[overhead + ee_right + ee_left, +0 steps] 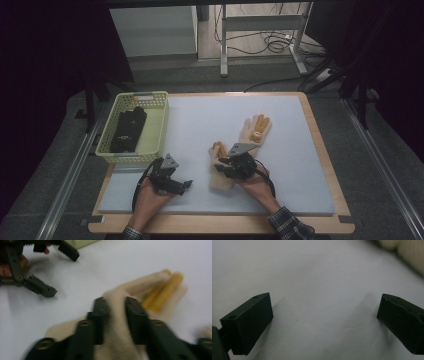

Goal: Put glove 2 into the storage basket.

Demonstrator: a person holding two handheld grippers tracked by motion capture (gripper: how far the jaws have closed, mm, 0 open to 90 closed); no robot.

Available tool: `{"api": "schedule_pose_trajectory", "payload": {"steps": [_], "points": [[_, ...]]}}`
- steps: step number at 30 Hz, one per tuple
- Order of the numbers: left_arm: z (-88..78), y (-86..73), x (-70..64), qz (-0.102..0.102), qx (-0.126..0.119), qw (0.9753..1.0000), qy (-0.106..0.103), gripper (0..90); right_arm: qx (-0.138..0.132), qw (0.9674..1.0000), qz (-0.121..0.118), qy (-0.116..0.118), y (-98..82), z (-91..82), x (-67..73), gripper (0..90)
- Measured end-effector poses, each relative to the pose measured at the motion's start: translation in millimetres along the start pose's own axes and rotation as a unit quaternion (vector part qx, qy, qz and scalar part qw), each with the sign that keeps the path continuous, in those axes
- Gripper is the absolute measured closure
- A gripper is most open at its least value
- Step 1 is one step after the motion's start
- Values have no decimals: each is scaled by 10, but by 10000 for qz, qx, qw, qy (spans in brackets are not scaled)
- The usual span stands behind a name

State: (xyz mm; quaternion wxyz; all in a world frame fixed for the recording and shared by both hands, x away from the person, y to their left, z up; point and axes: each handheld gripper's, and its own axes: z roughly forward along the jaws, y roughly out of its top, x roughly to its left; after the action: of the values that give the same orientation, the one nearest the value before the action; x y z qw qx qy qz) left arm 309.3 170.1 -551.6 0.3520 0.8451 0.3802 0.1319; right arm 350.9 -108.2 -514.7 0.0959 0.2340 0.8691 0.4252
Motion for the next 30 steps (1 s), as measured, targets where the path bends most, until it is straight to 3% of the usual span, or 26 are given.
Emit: {"api": "schedule_pose_trajectory", "payload": {"steps": [3,6,12,21,27,30], "points": [[0,0,0,0,-1,10000,1,2,-68,10000,5,-39,13,-10,15,517],[-1,1,2,13,8,10000,-1,2,-170,9998,75,-109,48,-88,-40,511],[-1,1,3,22,11,10000,1,2,-113,9995,175,-238,83,-123,-164,722],[-1,0,2,7,9,10000,-6,2,303,9990,70,-318,198,301,-256,802],[-1,0,1,4,10,10000,-3,2,485,9985,-151,-183,270,514,-156,805],[-1,0,1,6,10,10000,-4,2,476,9983,-253,-202,289,533,-124,779]]}}
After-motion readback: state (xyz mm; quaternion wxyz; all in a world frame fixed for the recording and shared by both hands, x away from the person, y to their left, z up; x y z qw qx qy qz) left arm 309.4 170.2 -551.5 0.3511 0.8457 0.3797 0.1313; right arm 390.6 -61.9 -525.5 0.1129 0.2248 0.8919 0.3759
